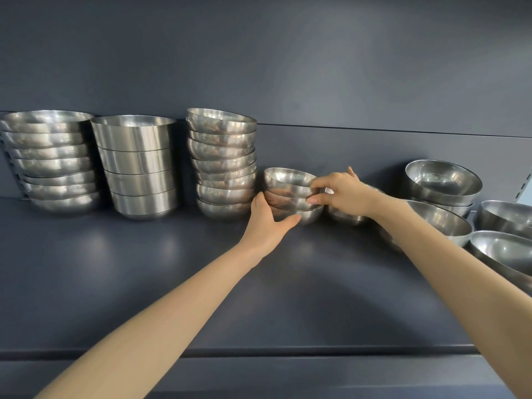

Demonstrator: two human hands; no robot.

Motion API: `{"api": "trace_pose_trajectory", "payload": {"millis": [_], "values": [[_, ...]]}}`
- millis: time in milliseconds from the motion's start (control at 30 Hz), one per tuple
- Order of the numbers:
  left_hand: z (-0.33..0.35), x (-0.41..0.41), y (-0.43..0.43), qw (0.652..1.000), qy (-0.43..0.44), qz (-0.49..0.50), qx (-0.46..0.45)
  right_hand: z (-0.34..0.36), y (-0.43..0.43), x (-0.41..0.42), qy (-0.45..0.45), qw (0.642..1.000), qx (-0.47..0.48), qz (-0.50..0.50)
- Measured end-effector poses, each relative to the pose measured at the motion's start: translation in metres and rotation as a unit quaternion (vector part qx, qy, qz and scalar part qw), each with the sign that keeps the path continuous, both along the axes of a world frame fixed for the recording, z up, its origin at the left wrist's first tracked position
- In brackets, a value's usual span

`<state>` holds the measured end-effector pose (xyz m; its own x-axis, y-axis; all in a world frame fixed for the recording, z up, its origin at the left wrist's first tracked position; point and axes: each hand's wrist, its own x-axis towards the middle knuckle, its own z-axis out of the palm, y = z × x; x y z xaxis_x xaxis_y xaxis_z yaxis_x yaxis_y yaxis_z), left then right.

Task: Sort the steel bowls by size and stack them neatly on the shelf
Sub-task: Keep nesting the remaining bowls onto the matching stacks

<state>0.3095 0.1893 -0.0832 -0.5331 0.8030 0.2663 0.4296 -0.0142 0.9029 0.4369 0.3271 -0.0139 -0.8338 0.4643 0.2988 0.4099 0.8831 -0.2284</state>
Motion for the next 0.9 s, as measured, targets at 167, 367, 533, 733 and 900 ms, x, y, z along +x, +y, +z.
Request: {"api": "trace_pose_trajectory", "payload": {"millis": [167,367,533,733,900], "values": [[-0.005,0.001,0.006,1.000,-0.024,-0.001,0.008,0.006,-0.002,0.005,-0.029,0.999,-0.032,0.011],[-0.004,0.005,0.007,0.999,-0.005,0.031,-0.008,0.005,-0.007,0.010,0.033,0.998,-0.050,0.013],[-0.001,0.004,0.011,0.998,0.012,0.056,-0.014,0.002,-0.013,0.013,0.073,0.995,-0.052,0.033],[-0.003,0.009,0.008,0.999,0.001,0.042,0.034,-0.026,-0.032,0.016,0.282,0.928,-0.242,-0.001],[0.003,0.002,0.003,0.998,0.045,0.046,-0.016,-0.042,-0.042,0.015,0.346,0.860,-0.374,-0.019]]}}
